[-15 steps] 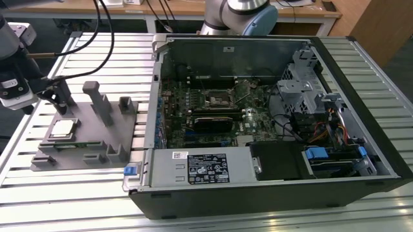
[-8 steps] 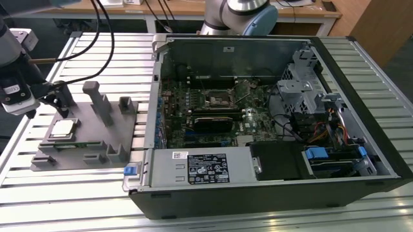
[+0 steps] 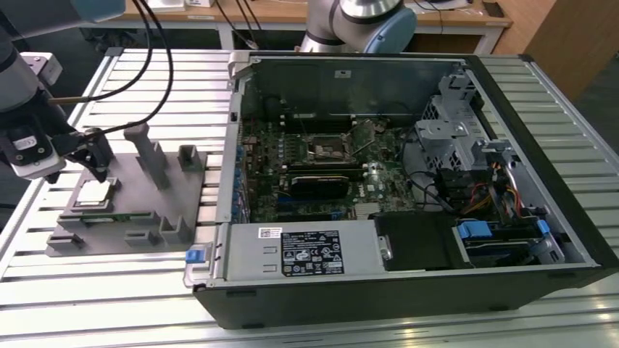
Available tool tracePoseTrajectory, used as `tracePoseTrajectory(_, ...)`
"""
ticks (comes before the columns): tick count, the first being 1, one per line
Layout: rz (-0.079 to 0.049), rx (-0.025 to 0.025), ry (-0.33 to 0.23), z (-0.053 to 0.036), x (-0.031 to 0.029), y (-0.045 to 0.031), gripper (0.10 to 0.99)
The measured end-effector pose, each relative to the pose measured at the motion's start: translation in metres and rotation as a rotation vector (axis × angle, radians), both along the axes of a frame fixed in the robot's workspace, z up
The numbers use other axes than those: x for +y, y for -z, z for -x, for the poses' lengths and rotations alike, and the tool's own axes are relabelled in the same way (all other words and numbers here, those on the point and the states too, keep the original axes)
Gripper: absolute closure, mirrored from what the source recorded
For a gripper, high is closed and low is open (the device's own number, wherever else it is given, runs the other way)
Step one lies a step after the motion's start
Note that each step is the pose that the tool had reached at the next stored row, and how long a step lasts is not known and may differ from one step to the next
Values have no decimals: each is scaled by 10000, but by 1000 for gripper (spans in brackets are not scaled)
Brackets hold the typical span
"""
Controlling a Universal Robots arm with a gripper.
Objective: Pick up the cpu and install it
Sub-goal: 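Pick up the cpu and move it towards the insertion slot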
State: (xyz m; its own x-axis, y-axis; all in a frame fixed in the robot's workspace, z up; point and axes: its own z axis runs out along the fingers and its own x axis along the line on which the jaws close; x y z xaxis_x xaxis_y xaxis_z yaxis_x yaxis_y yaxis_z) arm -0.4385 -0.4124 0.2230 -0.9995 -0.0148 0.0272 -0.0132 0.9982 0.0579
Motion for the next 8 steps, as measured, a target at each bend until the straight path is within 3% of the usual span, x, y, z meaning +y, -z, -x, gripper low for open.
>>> tracePoseTrajectory(3, 1, -31, 1, 0, 0, 50, 325)
tracePoseTrajectory(8, 1, -159, 1, 2, 0, 117, 325)
